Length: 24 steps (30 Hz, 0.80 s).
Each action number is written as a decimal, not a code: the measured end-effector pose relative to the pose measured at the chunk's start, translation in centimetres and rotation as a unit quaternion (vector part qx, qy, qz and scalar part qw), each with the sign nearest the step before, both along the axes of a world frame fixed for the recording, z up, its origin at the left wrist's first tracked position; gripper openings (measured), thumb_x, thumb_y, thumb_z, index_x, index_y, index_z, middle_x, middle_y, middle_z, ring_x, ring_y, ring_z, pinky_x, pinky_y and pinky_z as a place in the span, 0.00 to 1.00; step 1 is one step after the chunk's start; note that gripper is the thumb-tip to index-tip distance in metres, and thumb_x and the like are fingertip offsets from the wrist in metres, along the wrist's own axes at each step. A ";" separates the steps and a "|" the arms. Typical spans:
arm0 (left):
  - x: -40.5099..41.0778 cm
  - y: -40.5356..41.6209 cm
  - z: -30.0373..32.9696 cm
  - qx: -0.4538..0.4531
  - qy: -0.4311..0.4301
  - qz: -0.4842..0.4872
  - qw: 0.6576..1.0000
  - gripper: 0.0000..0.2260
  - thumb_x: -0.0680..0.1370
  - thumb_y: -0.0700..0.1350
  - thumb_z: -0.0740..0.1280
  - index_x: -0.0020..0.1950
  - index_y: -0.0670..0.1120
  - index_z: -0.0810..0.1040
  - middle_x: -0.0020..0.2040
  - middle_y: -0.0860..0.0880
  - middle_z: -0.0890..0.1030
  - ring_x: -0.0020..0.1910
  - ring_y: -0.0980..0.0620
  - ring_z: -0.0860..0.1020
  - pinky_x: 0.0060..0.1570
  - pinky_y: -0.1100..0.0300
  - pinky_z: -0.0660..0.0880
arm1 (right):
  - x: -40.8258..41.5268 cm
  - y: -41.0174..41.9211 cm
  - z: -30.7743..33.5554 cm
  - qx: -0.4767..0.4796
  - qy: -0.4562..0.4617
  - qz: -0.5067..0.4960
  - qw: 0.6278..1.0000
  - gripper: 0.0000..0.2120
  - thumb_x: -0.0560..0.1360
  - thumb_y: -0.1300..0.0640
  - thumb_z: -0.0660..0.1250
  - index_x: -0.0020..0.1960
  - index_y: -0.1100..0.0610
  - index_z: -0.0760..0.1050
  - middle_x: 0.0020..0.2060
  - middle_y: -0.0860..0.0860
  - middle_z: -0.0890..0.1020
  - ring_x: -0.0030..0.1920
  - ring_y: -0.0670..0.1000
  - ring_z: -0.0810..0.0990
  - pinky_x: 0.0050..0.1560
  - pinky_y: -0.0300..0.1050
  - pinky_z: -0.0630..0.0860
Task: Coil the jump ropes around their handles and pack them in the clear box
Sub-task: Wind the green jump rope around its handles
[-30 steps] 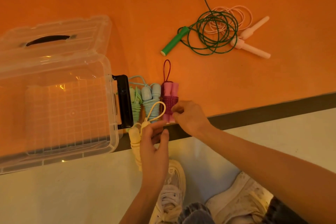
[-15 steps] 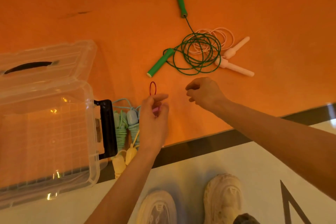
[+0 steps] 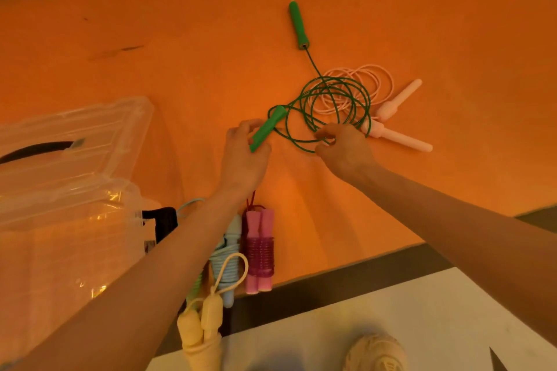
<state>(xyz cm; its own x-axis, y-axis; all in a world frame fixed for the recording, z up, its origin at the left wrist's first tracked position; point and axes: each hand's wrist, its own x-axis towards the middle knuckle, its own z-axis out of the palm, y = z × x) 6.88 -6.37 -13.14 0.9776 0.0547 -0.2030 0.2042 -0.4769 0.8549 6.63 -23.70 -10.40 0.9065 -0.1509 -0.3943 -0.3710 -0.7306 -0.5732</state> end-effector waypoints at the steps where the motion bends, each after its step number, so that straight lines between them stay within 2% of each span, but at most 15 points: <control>1: 0.7 0.0 -0.5 0.020 0.006 -0.016 1.000 0.19 0.77 0.36 0.64 0.67 0.47 0.71 0.59 0.48 0.67 0.49 0.58 0.72 0.41 0.79 0.66 | 0.3 -0.1 -0.2 -0.012 -0.001 0.007 1.000 0.16 0.76 0.60 0.65 0.63 0.55 0.75 0.63 0.56 0.73 0.60 0.56 0.74 0.53 0.43 0.69; 3: 1.7 0.0 -1.6 0.063 0.021 -0.046 0.997 0.22 0.77 0.37 0.64 0.70 0.48 0.69 0.58 0.48 0.65 0.50 0.56 0.70 0.40 0.79 0.64 | 0.8 -0.2 -0.7 -0.027 0.002 0.016 1.000 0.19 0.76 0.60 0.65 0.66 0.55 0.74 0.66 0.57 0.69 0.64 0.56 0.71 0.59 0.45 0.68; 6: 2.4 0.2 -3.3 0.114 0.037 -0.089 0.989 0.26 0.77 0.36 0.63 0.74 0.49 0.65 0.59 0.45 0.68 0.53 0.52 0.71 0.47 0.73 0.62 | 1.2 -0.2 -1.6 -0.045 0.012 0.041 0.998 0.22 0.75 0.59 0.66 0.69 0.54 0.71 0.69 0.56 0.66 0.68 0.58 0.67 0.65 0.49 0.67; 9: 3.1 0.5 -4.5 0.161 0.046 -0.114 0.979 0.28 0.75 0.35 0.63 0.74 0.50 0.64 0.62 0.40 0.69 0.59 0.44 0.72 0.58 0.60 0.67 | 1.5 -0.2 -2.6 -0.070 0.026 0.064 0.995 0.24 0.75 0.57 0.67 0.70 0.53 0.69 0.70 0.55 0.64 0.69 0.58 0.64 0.67 0.51 0.66; 11: 3.7 0.5 -4.9 0.201 0.044 -0.126 0.970 0.28 0.75 0.36 0.63 0.75 0.50 0.64 0.61 0.40 0.70 0.58 0.42 0.72 0.60 0.51 0.69 | 1.7 -0.3 -3.0 -0.084 0.028 0.070 0.994 0.25 0.75 0.57 0.67 0.71 0.53 0.68 0.70 0.55 0.64 0.69 0.57 0.63 0.67 0.51 0.65; 15: 4.4 0.6 -5.5 0.234 0.049 -0.128 0.963 0.27 0.76 0.34 0.63 0.74 0.48 0.65 0.62 0.40 0.67 0.58 0.42 0.71 0.55 0.51 0.72 | 2.0 -0.6 -3.6 -0.089 0.023 0.066 0.994 0.25 0.75 0.58 0.67 0.71 0.53 0.68 0.72 0.55 0.61 0.71 0.57 0.61 0.68 0.51 0.64; 19: 4.8 0.1 -5.7 0.241 0.071 -0.129 0.959 0.22 0.77 0.37 0.63 0.72 0.42 0.67 0.61 0.37 0.69 0.60 0.39 0.69 0.60 0.50 0.67 | 3.1 -1.3 -4.1 -0.090 0.008 0.029 0.996 0.23 0.77 0.59 0.65 0.71 0.56 0.67 0.73 0.57 0.59 0.72 0.59 0.60 0.69 0.52 0.65; 20: 4.8 -0.1 -5.5 0.217 0.083 -0.129 0.964 0.20 0.78 0.38 0.63 0.70 0.41 0.68 0.60 0.37 0.71 0.58 0.40 0.71 0.57 0.52 0.68 | 3.6 -1.6 -4.4 -0.081 0.008 0.012 0.997 0.23 0.77 0.60 0.65 0.71 0.57 0.66 0.74 0.57 0.59 0.72 0.59 0.60 0.70 0.52 0.64; 22: 4.4 -0.6 -4.5 0.121 0.123 -0.120 0.978 0.16 0.79 0.38 0.61 0.67 0.42 0.68 0.51 0.42 0.75 0.46 0.46 0.74 0.42 0.57 0.70 | 4.4 -2.0 -4.6 -0.037 0.021 -0.035 0.999 0.24 0.78 0.61 0.63 0.73 0.58 0.63 0.75 0.57 0.59 0.73 0.58 0.61 0.69 0.49 0.64; 24: 3.9 -0.8 -3.7 0.039 0.170 -0.100 0.980 0.12 0.80 0.39 0.59 0.64 0.45 0.68 0.42 0.47 0.73 0.35 0.53 0.71 0.31 0.60 0.67 | 5.1 -2.2 -4.5 0.043 0.050 -0.096 0.993 0.26 0.78 0.62 0.63 0.74 0.58 0.60 0.73 0.56 0.64 0.70 0.57 0.67 0.62 0.45 0.69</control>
